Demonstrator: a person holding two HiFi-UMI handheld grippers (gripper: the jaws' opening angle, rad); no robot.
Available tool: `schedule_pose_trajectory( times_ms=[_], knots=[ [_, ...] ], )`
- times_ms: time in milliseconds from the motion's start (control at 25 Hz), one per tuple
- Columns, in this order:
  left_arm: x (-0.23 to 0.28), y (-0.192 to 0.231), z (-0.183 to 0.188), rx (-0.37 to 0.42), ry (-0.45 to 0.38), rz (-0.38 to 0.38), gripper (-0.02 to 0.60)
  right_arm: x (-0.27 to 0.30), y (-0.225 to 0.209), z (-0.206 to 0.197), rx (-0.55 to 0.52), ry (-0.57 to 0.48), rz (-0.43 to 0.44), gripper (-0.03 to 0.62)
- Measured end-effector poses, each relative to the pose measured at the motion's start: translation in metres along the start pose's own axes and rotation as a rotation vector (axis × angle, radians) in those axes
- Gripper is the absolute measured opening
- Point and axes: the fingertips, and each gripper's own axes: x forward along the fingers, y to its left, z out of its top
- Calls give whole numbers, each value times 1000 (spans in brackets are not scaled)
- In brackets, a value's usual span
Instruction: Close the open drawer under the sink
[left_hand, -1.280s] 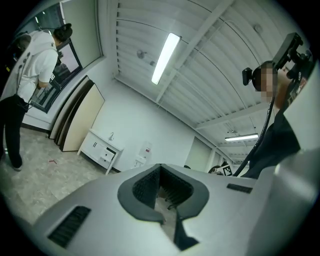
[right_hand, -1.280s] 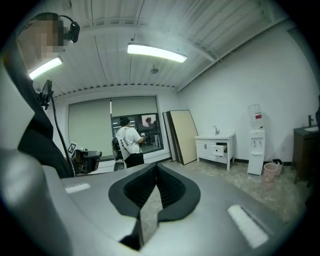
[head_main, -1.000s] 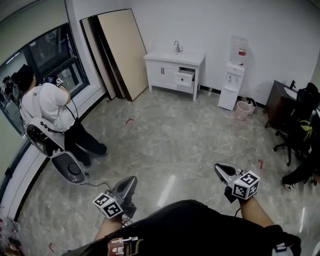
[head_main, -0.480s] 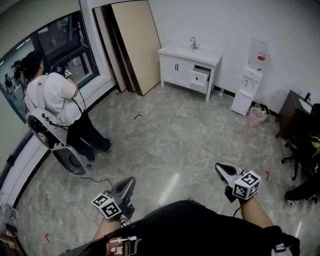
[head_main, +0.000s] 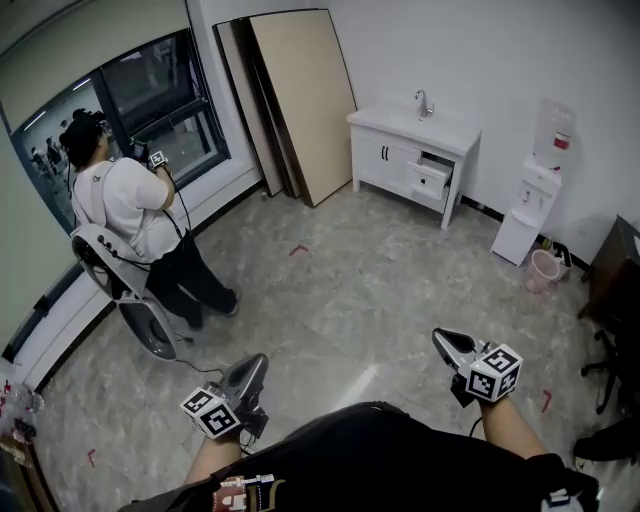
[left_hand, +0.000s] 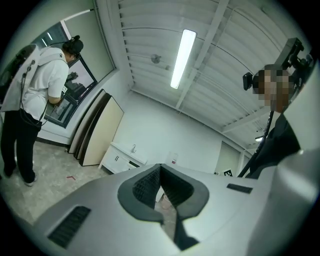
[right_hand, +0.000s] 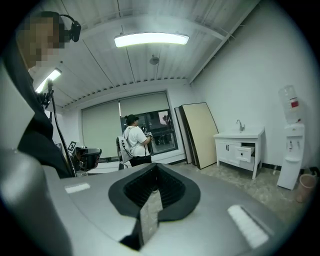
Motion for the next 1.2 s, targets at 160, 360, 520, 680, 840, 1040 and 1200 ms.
schedule_pose_trajectory(
  times_ms=[160,360,520,680,840,1040,1200],
  knots=[
    [45,-7,8,21,9,21,-8,5,-51,7,9,-8,28,2],
    [91,7,13,23,33,27,-8,14,-93,-4,78,11,5,2],
    [124,27,14,-12,47,-15,-8,26,-102,-3,84,29,-14,2],
    [149,66,18,-33,71,-71,-8,57,-116,5,86,27,-81,2],
    [169,125,37,-43,98,-141,-8,115,-115,18,63,15,-139,2],
    [184,203,60,-54,187,-205,-8,194,-96,33,75,-3,-199,2],
    [201,242,75,-55,220,-250,-8,240,-101,44,120,-31,-249,2]
  ],
)
